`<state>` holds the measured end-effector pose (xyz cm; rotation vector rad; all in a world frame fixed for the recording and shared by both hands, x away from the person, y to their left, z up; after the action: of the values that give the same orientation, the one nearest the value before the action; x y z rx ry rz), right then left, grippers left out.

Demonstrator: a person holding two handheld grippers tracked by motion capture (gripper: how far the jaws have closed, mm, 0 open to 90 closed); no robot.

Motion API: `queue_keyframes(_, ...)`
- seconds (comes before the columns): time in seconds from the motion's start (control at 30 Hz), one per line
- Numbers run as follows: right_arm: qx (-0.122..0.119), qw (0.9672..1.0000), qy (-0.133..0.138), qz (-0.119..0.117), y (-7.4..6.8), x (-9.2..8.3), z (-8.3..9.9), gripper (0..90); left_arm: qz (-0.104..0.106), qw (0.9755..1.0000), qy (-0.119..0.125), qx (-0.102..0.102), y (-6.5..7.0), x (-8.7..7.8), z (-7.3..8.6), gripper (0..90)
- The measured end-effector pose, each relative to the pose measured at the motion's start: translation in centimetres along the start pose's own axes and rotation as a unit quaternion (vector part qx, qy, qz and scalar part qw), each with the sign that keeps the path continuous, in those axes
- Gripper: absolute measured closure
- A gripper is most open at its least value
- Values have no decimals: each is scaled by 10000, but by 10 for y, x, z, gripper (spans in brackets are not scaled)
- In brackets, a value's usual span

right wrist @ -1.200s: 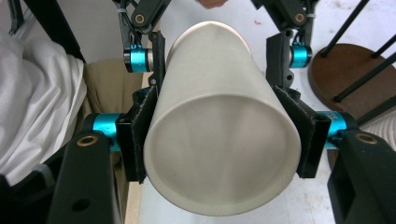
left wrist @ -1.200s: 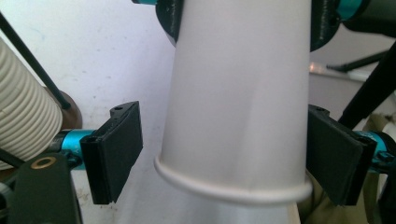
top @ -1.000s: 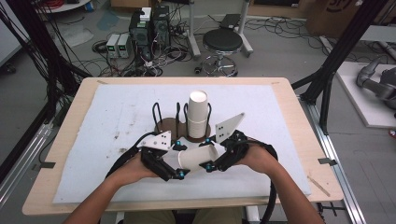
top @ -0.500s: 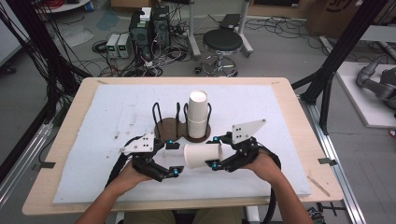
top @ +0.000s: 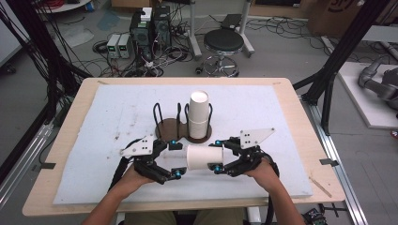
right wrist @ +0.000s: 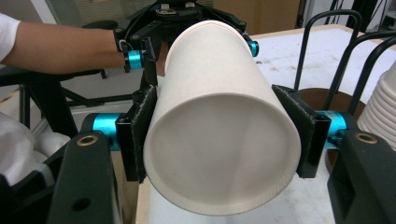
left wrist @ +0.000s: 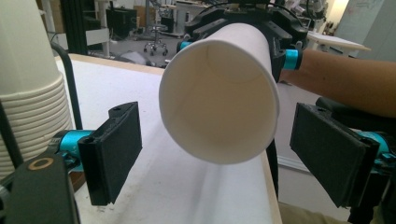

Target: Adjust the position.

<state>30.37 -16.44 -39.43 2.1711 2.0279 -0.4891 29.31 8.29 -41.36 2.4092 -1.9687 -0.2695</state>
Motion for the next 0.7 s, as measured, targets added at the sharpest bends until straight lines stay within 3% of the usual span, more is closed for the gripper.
queue_keyframes(0.7,86,9986,347,-379,-4,7,-2,361,280,9994,214,37,6,15,-7,167)
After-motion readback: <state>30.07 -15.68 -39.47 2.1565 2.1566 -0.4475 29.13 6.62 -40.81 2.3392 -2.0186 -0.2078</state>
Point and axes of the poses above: each handheld gripper's, and its own axes: x roughly forward along the jaws, z roughly out of its underside, y roughly to its right, the point moved 4 cm from there along x, roughly forward along the jaws, and after that the axes turned 1 degree about -z, right-handed, at the moved point
